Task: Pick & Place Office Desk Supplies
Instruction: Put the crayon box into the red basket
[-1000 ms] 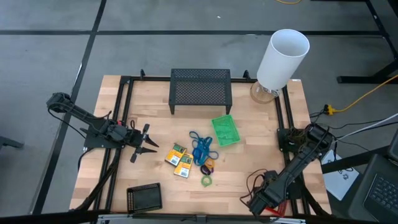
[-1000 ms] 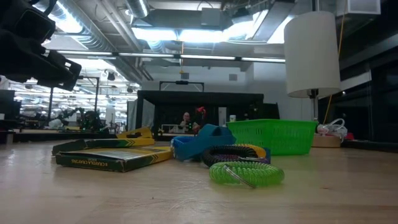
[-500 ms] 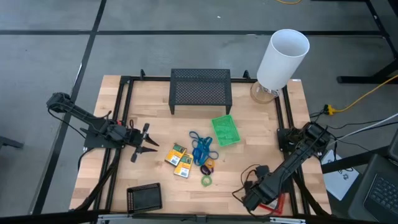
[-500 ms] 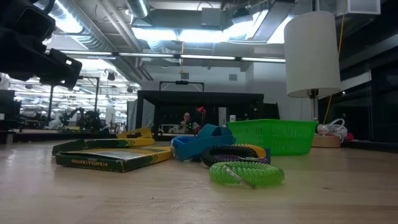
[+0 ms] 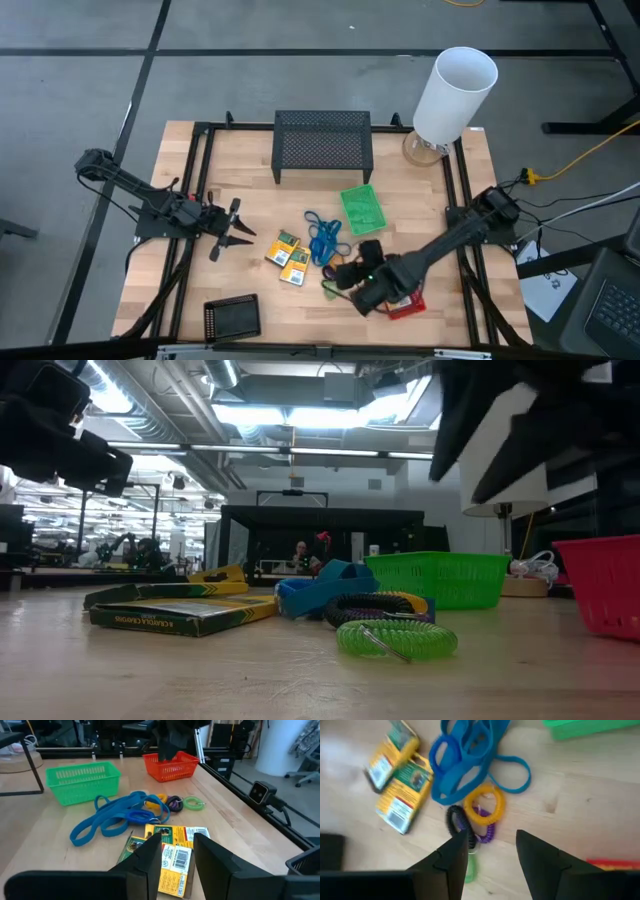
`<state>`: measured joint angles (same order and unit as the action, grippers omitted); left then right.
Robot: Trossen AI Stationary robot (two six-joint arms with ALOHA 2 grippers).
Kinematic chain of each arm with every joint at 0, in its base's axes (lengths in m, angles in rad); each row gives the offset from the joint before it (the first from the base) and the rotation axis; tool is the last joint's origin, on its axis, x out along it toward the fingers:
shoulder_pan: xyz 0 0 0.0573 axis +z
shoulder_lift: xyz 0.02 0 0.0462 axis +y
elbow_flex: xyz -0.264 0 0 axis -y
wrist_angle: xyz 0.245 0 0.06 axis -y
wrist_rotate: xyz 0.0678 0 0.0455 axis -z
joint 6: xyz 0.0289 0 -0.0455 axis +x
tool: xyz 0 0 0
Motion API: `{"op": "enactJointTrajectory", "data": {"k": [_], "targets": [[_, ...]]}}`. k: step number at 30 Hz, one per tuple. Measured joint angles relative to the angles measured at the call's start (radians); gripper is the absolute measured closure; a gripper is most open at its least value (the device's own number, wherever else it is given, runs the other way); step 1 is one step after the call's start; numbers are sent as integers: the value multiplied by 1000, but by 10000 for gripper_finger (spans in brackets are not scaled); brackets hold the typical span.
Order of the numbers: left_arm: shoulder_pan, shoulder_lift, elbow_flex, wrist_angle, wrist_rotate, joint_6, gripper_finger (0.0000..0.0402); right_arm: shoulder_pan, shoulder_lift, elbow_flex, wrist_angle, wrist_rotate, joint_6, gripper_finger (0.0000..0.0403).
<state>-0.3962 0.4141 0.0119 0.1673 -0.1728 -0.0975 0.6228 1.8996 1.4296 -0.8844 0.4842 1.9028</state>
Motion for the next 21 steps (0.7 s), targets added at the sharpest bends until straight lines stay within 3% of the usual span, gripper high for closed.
{"op": "enactJointTrajectory", "data": {"k": [4,9,14,21], "targets": [[0,0,0,-64,0,-3,290,-37,0,0,69,24,-88,237],[0,0,0,-119,-33,-32,290,-93,0,0,345,95,-302,237],[0,7,0,-128,3,-94,290,-143,0,0,605,160,-535,237],[27,74,0,-133,0,-120,290,-220,76,-1,692,75,-557,237]]}}
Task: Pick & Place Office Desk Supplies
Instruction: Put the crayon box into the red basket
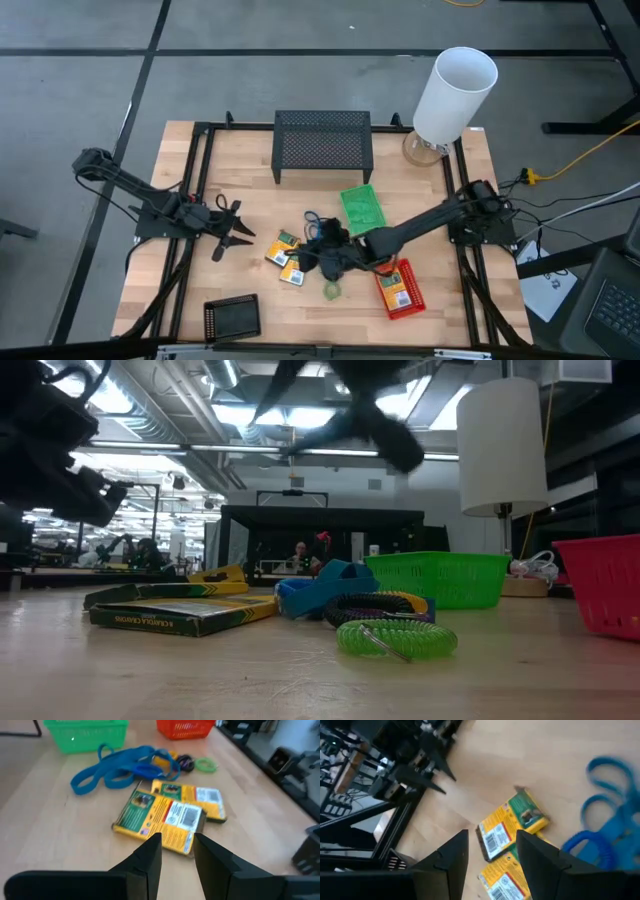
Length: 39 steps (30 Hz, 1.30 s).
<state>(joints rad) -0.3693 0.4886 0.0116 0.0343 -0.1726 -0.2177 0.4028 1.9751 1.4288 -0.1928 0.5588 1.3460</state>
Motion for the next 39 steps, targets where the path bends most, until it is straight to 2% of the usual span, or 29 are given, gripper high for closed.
{"op": "enactJointTrajectory", "data": {"k": [8,11,17,22,31,39], "targets": [[99,141,0,-2,16,1,295,-41,88,0,186,-84,-41,237],[131,192,0,27,20,27,309,-46,103,0,189,-103,-3,237],[195,279,0,180,111,73,344,-52,115,0,186,-125,15,237],[240,366,0,257,168,98,350,-57,115,0,175,-125,40,237],[256,516,5,402,217,127,360,-67,193,0,230,-176,116,237],[256,668,47,488,217,164,370,-79,196,0,229,-186,121,237]]}}
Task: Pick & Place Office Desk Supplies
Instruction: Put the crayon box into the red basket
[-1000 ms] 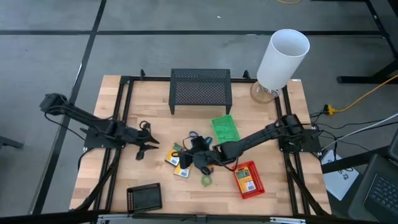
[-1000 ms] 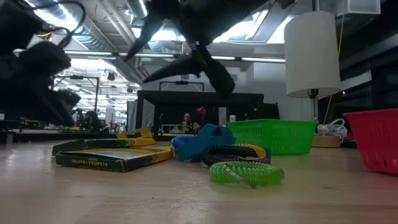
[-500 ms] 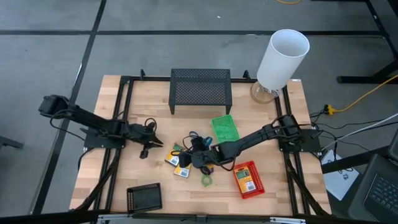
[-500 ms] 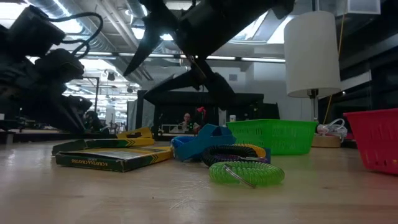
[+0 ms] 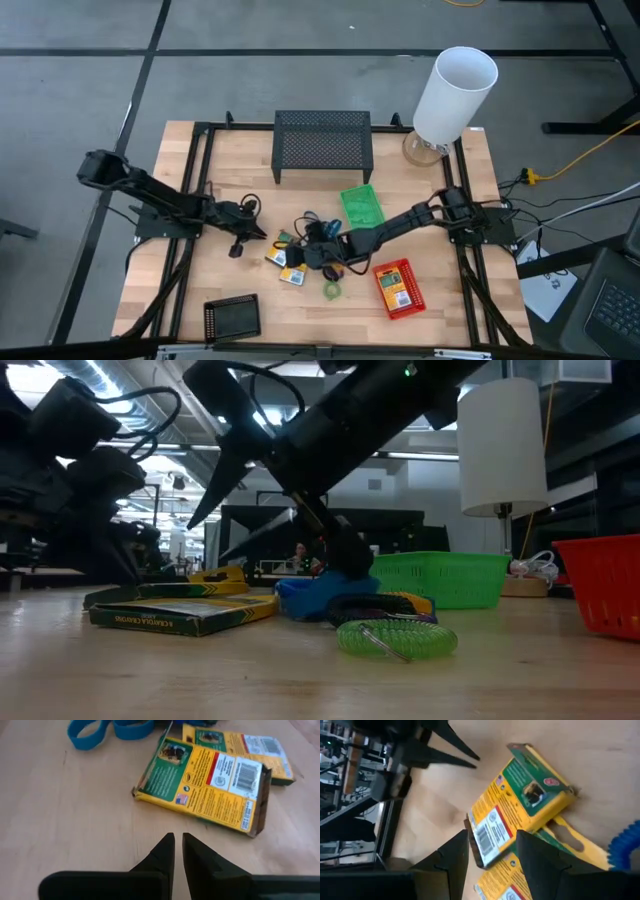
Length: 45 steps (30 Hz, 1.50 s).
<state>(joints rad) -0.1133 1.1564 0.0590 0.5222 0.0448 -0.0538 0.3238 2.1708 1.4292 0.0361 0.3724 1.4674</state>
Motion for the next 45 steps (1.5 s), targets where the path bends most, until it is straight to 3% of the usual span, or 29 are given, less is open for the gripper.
{"op": "enactJointTrajectory", "data": {"k": [19,25,34,45], "targets": [[0,395,138,233,88,32,377,-28,0,0,-137,-87,77,237],[0,440,169,270,162,24,377,-40,0,0,-142,-108,78,237],[-2,488,204,283,163,46,378,-14,-1,0,-115,-176,141,237],[-2,501,205,304,164,39,378,6,-1,0,-113,-179,202,237]]}}
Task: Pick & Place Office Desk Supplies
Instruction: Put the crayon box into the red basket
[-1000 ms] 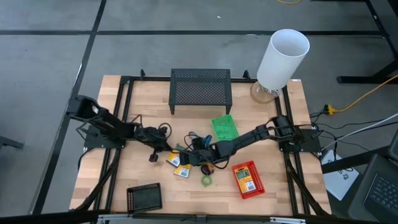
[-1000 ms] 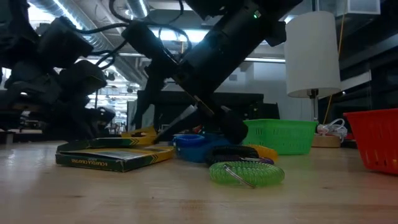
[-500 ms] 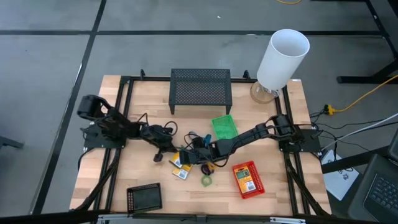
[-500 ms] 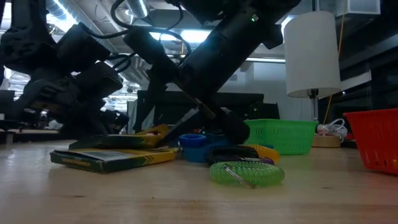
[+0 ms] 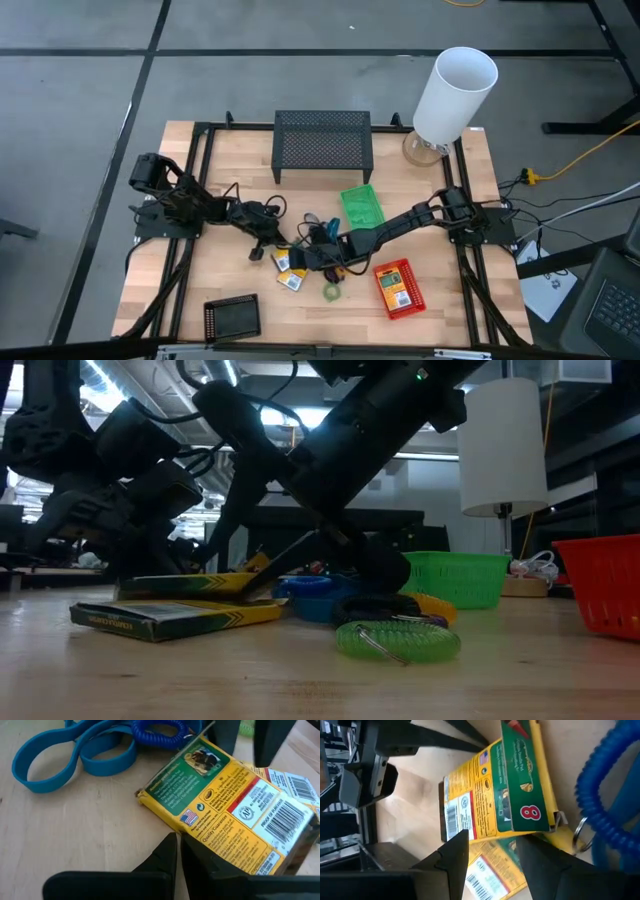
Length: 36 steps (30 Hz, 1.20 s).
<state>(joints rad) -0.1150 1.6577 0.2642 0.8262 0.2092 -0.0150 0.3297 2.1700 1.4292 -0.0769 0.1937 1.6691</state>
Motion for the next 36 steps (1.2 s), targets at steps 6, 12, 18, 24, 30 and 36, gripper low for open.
{"op": "enactJointTrajectory", "data": {"k": [6,12,18,24,30,36], "targets": [[0,0,0,-5,0,1,378,32,0,0,25,-35,69,237],[0,0,0,-5,1,2,378,42,0,0,7,-9,97,237],[0,1,-1,8,27,-23,378,38,0,0,-5,16,90,237],[0,3,-2,28,70,-43,378,36,-1,1,-64,32,104,237],[-2,3,-2,32,77,-44,378,25,-1,1,-74,78,105,237],[-2,3,-3,45,106,-53,378,-7,-1,1,-74,85,69,237]]}}
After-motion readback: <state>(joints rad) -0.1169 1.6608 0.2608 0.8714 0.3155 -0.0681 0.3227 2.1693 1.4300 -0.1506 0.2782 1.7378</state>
